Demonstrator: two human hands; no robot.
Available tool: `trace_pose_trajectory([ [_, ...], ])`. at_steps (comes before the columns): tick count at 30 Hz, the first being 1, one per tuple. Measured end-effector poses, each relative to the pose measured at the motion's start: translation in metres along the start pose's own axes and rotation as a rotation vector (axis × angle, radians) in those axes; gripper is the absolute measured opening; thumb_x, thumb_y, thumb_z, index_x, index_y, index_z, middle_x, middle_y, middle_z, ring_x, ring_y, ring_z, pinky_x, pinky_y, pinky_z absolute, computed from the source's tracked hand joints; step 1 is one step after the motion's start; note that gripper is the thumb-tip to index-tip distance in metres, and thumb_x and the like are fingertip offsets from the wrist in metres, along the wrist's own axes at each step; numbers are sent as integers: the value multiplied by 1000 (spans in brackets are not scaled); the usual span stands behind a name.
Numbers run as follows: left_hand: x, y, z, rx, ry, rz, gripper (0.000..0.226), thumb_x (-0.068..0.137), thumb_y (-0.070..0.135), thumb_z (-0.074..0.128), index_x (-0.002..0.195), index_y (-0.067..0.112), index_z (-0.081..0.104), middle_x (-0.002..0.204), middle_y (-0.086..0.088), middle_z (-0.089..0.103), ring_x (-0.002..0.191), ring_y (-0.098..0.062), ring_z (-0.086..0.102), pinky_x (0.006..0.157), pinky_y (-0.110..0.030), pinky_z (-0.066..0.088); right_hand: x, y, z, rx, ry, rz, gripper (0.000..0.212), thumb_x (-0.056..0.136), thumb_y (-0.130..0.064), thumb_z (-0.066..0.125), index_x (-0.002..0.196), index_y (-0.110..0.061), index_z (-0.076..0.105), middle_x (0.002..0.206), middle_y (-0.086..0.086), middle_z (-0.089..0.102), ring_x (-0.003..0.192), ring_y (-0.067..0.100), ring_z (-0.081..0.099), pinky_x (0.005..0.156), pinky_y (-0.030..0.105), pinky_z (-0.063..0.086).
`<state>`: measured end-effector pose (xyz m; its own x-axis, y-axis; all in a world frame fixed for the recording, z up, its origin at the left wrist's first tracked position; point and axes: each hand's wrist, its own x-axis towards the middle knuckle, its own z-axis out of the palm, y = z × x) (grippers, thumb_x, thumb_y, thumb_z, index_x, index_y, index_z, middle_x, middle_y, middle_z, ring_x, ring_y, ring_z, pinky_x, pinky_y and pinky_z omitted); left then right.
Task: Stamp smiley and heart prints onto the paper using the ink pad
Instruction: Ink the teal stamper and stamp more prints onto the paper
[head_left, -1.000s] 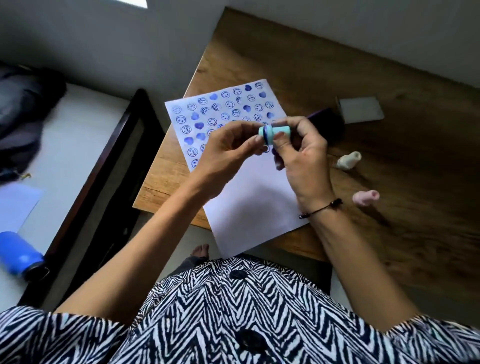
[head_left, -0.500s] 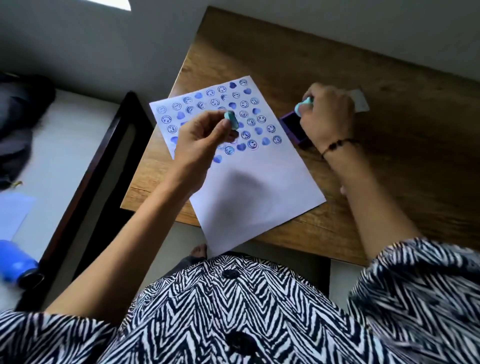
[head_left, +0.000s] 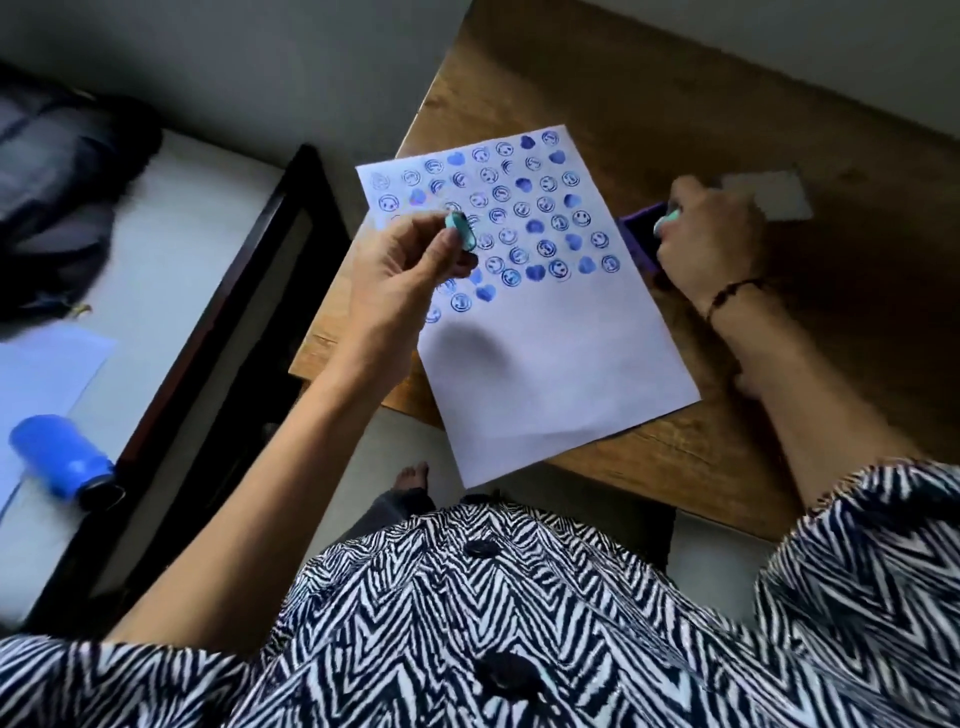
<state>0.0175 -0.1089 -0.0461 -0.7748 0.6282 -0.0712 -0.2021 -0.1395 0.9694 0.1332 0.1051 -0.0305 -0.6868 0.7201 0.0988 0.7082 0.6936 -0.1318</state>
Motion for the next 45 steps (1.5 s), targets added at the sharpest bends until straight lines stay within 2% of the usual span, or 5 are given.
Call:
trace_pose_trajectory([
  [10, 1, -9, 3, 35, -42, -30, 16, 90, 9, 49, 102, 3, 57, 84, -5, 61, 74, -12, 60, 73, -18, 52, 2, -4, -12, -18, -94, 19, 17, 88, -8, 53, 105, -4, 53, 108, 28, 60, 101, 46, 56, 77, 44, 49],
  [18, -1, -21, -6, 80, -25, -32, 9, 90, 12, 49, 90, 15, 58, 79, -3, 61, 70, -6, 59, 65, -12, 47, -70, -82, -1, 442, -128, -179, 16, 82, -13, 57, 97, -7, 61, 98, 18, 69, 93, 35, 60, 79, 38, 41],
  [23, 0, -25, -6, 119, -40, -1, 10, 83, 18, 54, 93, 17, 55, 80, 0, 60, 75, -12, 57, 77, -29, 47, -74, -86, 8, 364, -67, -288, 16, 82, -13, 56, 97, -7, 59, 94, 19, 65, 88, 36, 58, 73, 38, 37],
  [29, 0, -26, -7, 138, -42, 13, 17, 83, 19, 54, 98, 10, 56, 80, -1, 61, 75, -14, 56, 75, -26, 47, -73, -92, 13, 204, -93, -363, 18, 85, -13, 51, 100, -5, 55, 99, 22, 62, 89, 41, 57, 72, 45, 43],
  [45, 0, -23, -8, 179, -44, 15, 22, 87, 11, 55, 104, -1, 57, 86, -1, 62, 78, -11, 59, 74, -22, 49, -75, -96, 14, 10, -48, -430, 10, 86, -10, 48, 95, -12, 53, 87, 16, 60, 68, 40, 57, 52, 32, 27],
])
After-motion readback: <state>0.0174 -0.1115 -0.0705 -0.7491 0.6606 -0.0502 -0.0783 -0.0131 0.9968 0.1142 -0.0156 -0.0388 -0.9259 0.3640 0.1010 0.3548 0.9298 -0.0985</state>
